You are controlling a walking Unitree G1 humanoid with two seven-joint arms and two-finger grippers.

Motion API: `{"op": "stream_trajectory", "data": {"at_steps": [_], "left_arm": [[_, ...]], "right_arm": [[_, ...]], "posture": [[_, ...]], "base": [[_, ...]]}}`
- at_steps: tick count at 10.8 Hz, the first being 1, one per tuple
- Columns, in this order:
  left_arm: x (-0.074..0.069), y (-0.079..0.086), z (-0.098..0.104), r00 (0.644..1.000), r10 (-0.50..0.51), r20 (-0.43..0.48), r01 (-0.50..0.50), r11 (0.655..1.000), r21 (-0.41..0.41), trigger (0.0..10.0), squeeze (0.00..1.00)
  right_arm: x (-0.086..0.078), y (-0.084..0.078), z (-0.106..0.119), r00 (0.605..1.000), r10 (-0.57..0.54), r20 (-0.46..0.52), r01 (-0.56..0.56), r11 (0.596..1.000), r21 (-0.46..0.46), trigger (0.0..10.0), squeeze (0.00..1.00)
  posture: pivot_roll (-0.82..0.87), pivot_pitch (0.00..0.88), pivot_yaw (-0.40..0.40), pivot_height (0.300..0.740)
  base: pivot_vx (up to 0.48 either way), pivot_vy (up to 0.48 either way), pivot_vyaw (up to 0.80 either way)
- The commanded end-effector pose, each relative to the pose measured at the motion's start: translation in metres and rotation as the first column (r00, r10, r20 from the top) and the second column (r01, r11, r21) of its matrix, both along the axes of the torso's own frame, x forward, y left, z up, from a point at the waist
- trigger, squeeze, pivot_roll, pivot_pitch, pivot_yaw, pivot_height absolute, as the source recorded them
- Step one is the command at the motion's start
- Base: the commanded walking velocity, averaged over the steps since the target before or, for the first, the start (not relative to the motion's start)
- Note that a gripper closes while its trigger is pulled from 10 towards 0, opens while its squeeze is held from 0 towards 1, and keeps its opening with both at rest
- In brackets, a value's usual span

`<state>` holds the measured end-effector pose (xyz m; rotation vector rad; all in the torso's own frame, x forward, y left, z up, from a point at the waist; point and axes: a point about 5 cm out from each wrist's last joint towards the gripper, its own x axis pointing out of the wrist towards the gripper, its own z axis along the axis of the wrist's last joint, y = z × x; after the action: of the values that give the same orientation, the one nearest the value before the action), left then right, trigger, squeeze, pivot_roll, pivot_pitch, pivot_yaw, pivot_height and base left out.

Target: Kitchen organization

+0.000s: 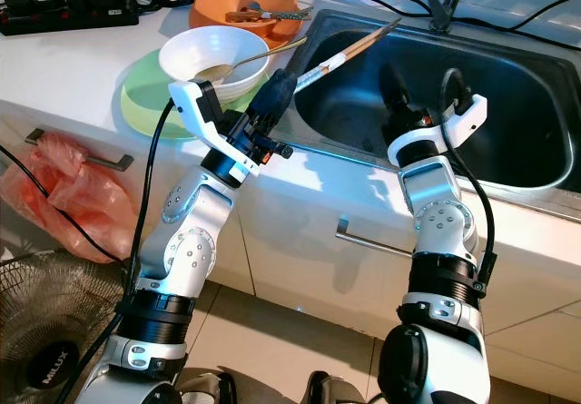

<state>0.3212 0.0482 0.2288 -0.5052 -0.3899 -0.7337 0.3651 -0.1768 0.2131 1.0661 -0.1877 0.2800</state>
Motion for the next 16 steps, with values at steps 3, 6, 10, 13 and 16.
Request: {"op": "stream_trajectory", "data": {"at_steps": [3, 6, 10, 13, 16], "left_arm": [[-0.004, -0.010, -0.005, 0.999, -0.041, -0.022, 0.042, 0.999, 0.013, 10.0, 0.00], [-0.006, -0.015, -0.010, 0.997, -0.072, -0.032, 0.074, 0.996, 0.049, 10.0, 0.00], [-0.011, -0.022, -0.018, 0.992, -0.118, -0.054, 0.123, 0.987, 0.103, 10.0, 0.00], [-0.011, -0.022, -0.019, 0.992, -0.113, -0.059, 0.119, 0.987, 0.111, 10.0, 0.00], [-0.010, -0.021, -0.019, 0.993, -0.106, -0.060, 0.112, 0.987, 0.113, 10.0, 0.00]], "right_arm": [[-0.003, -0.001, 0.014, 0.998, 0.016, 0.061, -0.018, 0.999, 0.034, 10.0, 0.00], [-0.003, 0.006, 0.014, 0.998, 0.037, 0.056, -0.038, 0.999, 0.025, 10.0, 0.00], [-0.002, 0.010, 0.013, 0.998, 0.046, 0.047, -0.048, 0.999, 0.025, 10.0, 0.00], [-0.001, 0.013, 0.013, 0.998, 0.054, 0.044, -0.055, 0.998, 0.028, 10.0, 0.00], [0.001, 0.010, 0.011, 0.999, 0.022, 0.025, -0.023, 0.999, 0.035, 0.9, 0.00]], "posture": [[0.03, 0.151, -0.022, 0.740], [0.03, 0.142, -0.022, 0.740], [0.03, 0.143, -0.023, 0.740], [0.03, 0.154, -0.025, 0.740], [0.03, 0.155, -0.025, 0.740]], "base": [[0.000, 0.000, 0.00], [0.000, 0.000, 0.00], [0.000, 0.000, 0.00], [0.000, 0.000, 0.00], [0.000, 0.000, 0.00]]}}
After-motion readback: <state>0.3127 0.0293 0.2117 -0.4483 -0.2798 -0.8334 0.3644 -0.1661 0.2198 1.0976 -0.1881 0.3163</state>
